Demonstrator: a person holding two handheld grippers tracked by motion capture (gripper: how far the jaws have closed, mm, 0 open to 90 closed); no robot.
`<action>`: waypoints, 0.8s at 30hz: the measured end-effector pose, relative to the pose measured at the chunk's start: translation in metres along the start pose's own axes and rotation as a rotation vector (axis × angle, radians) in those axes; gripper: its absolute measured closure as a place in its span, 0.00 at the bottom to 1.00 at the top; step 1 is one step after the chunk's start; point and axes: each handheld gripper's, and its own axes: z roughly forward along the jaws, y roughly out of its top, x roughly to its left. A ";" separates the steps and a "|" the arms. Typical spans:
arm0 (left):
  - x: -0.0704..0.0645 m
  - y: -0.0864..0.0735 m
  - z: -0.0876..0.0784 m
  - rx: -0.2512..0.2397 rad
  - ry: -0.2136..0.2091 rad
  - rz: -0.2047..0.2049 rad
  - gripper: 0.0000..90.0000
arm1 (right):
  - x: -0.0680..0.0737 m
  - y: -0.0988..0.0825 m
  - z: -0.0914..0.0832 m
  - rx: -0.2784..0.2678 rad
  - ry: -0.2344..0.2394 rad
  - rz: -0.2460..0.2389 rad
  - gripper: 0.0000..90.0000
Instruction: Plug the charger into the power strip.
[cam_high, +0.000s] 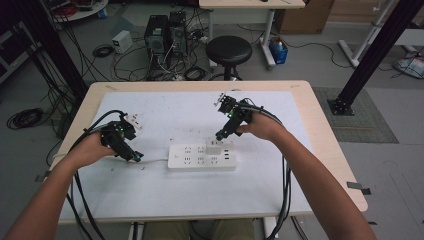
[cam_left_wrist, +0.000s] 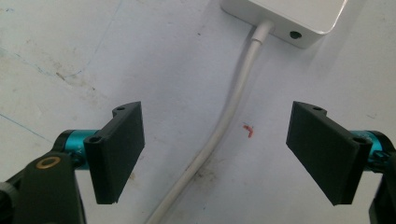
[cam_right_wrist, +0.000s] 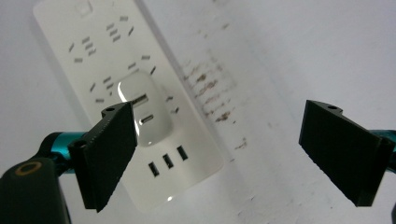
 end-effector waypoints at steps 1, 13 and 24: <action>0.000 0.000 0.000 0.000 0.000 -0.001 0.21 | 0.000 -0.001 -0.002 -0.007 0.008 -0.007 0.12; -0.005 0.003 -0.007 -0.007 0.008 0.012 0.21 | 0.008 -0.009 -0.031 0.000 -0.180 -0.057 0.01; -0.010 0.001 -0.018 -0.035 0.023 0.029 0.21 | 0.013 -0.043 -0.078 -0.065 -0.221 0.018 0.01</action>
